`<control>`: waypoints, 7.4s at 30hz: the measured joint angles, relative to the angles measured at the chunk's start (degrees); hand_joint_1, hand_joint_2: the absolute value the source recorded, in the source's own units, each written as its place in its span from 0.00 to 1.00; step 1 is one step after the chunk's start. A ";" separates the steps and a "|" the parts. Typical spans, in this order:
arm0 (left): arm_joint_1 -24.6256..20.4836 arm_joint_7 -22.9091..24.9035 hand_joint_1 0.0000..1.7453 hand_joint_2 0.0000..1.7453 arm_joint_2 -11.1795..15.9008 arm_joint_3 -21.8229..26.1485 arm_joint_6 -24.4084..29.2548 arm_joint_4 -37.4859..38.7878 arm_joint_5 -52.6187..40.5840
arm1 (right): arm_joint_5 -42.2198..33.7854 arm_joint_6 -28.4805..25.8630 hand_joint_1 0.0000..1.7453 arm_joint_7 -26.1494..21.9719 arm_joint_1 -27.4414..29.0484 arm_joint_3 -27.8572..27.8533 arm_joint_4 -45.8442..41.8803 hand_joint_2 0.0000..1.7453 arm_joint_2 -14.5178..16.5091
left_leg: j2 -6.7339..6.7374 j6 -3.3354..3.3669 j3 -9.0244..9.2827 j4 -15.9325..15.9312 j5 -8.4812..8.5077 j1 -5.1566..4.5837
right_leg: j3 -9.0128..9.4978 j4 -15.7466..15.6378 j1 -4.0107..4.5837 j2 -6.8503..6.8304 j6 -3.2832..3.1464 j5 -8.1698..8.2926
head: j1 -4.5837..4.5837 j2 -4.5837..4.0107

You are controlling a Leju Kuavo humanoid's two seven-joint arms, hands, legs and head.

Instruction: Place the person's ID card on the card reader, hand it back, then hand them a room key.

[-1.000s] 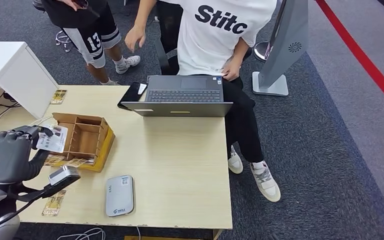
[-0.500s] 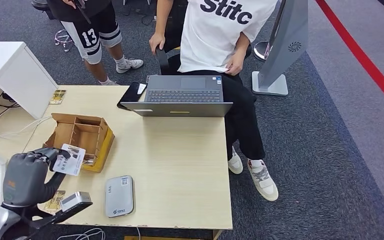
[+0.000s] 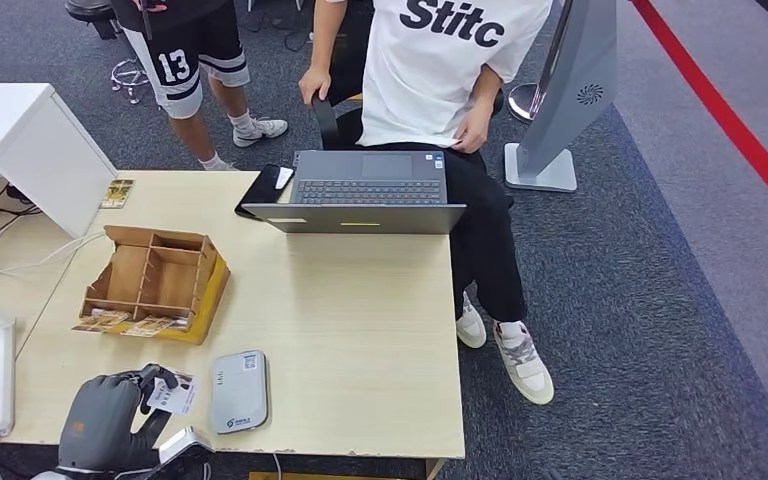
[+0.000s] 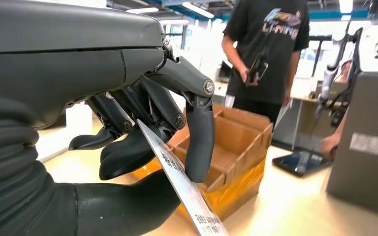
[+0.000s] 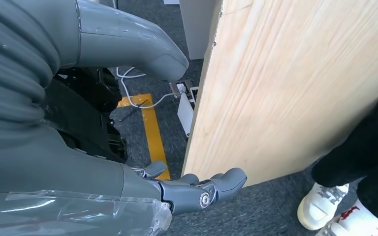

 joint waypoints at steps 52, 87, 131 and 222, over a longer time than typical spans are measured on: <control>-0.27 1.43 1.00 1.00 -0.16 -2.10 0.56 3.91 -0.19 | 4.75 2.39 0.00 3.38 1.71 -3.93 0.47 1.00 -0.02 | -0.02 0.00 0.01 0.00 0.00 0.00 | 0.00 0.00 0.00 -0.04 0.00 0.00 | 0.01 0.00; -19.12 -4.66 0.99 1.00 -1.28 21.54 -11.69 0.06 8.52 | 3.72 6.70 0.00 3.49 0.60 -1.93 1.42 1.00 0.20 | -0.06 -0.05 -0.01 0.00 0.10 0.01 | -0.01 0.03 0.00 -0.07 -0.05 0.04 | -0.04 0.00; -7.32 -8.23 0.00 1.00 2.22 19.15 -7.99 5.25 -6.47 | 0.59 7.09 0.00 0.14 -0.15 0.30 0.75 1.00 -0.41 | -0.02 -0.02 -0.03 -0.01 0.08 0.01 | -0.03 0.02 0.01 -0.05 -0.04 0.03 | -0.05 0.00; -21.42 0.22 1.00 1.00 -5.56 11.44 -13.62 23.60 -14.98 | 13.83 13.58 0.00 10.51 0.87 -9.80 6.70 1.00 5.03 | 0.02 -0.02 -0.02 0.01 0.08 0.00 | -0.06 0.02 0.00 0.03 -0.04 0.04 | 0.02 0.00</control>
